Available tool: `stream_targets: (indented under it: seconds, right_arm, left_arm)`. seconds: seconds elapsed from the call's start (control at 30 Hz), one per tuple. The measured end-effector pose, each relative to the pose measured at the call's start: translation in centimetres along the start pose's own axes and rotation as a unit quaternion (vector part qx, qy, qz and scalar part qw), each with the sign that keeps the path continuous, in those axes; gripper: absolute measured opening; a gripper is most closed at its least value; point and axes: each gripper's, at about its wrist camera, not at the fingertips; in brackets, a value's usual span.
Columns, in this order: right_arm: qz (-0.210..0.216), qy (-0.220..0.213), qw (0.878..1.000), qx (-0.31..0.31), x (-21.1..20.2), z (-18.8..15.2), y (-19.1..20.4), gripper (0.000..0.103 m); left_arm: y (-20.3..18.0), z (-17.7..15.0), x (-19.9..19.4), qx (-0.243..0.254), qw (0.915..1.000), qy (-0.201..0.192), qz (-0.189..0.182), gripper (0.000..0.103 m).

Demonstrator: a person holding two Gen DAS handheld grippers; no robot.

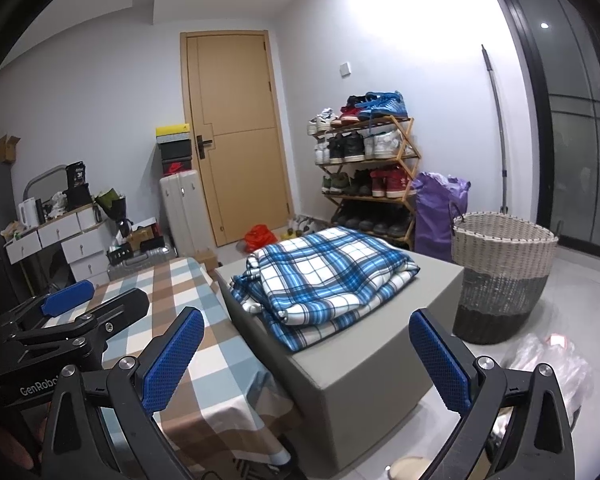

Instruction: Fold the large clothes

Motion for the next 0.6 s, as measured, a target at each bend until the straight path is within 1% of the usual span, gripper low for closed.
stream_targets:
  seconds: [0.33,0.5,0.6]
  right_arm:
    - [0.001,0.001,1.0,-0.001,-0.16,0.04,0.13,0.103]
    - [0.002,0.002,1.0,-0.001,-0.18,0.02,0.21,0.103]
    - [0.002,0.002,1.0,-0.002,-0.12,0.03,0.24,0.103]
  left_arm:
    - [-0.24,0.01,-0.03,0.0,1.0,0.001,0.001,0.09]
    - [0.09,-0.05,0.2,-0.006,0.9999,0.004,-0.007,0.09]
    - [0.38,0.07,0.33,-0.007,1.0,0.001,0.004,0.09]
Point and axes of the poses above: each gripper's, at about its wrist camera, not at the fingertips, and x roughly the way its jaws point, y to its left, z to its top, and after that the axes turned 7 degrees about z, right-handed
